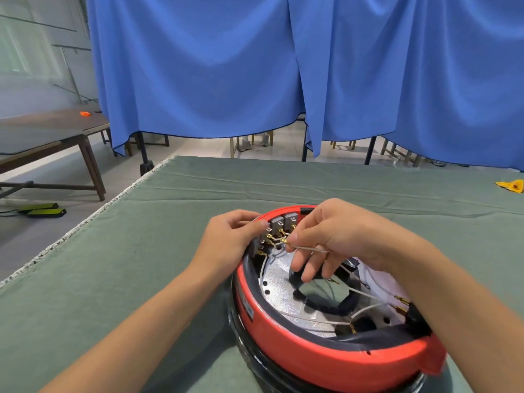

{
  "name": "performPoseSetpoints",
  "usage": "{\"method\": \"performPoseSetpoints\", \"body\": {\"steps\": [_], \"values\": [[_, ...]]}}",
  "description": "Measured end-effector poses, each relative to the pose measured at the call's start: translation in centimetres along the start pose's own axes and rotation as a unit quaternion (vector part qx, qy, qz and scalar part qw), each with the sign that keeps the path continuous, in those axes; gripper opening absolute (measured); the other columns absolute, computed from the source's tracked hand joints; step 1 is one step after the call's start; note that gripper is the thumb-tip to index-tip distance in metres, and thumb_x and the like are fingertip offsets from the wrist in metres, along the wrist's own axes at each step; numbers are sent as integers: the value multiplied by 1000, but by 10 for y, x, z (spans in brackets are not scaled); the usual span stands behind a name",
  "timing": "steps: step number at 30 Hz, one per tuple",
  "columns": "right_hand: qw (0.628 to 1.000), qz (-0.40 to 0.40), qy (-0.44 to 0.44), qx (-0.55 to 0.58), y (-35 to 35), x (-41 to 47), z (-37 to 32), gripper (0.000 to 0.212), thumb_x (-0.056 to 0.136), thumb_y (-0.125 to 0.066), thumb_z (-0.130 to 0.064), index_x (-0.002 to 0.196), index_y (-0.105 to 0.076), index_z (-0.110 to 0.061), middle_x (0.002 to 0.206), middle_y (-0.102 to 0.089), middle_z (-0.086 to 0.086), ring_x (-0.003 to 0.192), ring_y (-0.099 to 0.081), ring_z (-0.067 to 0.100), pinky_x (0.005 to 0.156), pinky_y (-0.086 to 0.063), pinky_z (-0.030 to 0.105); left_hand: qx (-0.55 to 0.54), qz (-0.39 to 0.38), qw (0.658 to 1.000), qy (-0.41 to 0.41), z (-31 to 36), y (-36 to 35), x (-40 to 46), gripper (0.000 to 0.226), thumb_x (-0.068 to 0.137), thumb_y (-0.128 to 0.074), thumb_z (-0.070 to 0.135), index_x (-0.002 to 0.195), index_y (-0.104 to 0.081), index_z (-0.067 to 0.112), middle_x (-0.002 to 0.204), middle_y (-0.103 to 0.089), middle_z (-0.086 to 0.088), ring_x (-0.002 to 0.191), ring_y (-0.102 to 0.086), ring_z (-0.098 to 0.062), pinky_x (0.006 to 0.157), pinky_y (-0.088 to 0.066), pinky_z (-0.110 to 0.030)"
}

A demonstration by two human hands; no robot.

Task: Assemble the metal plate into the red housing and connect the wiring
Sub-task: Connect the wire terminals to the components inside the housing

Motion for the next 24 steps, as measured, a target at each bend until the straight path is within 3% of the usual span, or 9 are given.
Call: {"method": "performPoseSetpoints", "body": {"steps": [5, 9, 16, 24], "values": [[998, -32, -34, -42, -27, 6, 7, 20, 98, -48, -10, 84, -61, -2, 57, -68, 2, 47, -65, 14, 38, -44, 18, 19, 9, 1000, -15, 2, 1, 1, 15, 92, -58, 11, 88, -71, 6, 78, -69, -3, 70, -61, -10, 70, -49, -22], [998, -14, -51, -37, -31, 9, 8, 25, 100, -44, -9, 81, -59, -3, 55, -66, 0, 45, -65, 14, 37, -43, 17, 19, 8, 1000, -19, 2, 1, 1, 16, 93, -56, 10, 88, -71, 5, 80, -69, -5, 73, -61, -13, 74, -50, -27], [997, 50, -53, 14, -29, 9, 6, 22, 98, -44, -7, 84, -59, -2, 54, -65, 3, 43, -63, 15, 36, -42, 17, 13, 1, 999, -33, 0, 0, 4, 17, 92, -56, 9, 81, -69, 13, 73, -68, 2, 67, -60, -6, 68, -49, -19], [996, 61, -58, 26, -31, 8, 6, 18, 97, -47, -7, 89, -61, 2, 52, -64, 4, 40, -61, 15, 36, -43, 18, 14, -7, 998, -53, 0, 2, 4, 19, 92, -57, 11, 78, -69, 18, 71, -67, 8, 58, -59, 8, 60, -46, -8]]}}
Point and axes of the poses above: each hand's wrist, its own x-axis towards the middle knuckle, its own y-axis out of the back of the hand, z = x × y, the point moved 6 cm from there along x, towards the middle knuckle
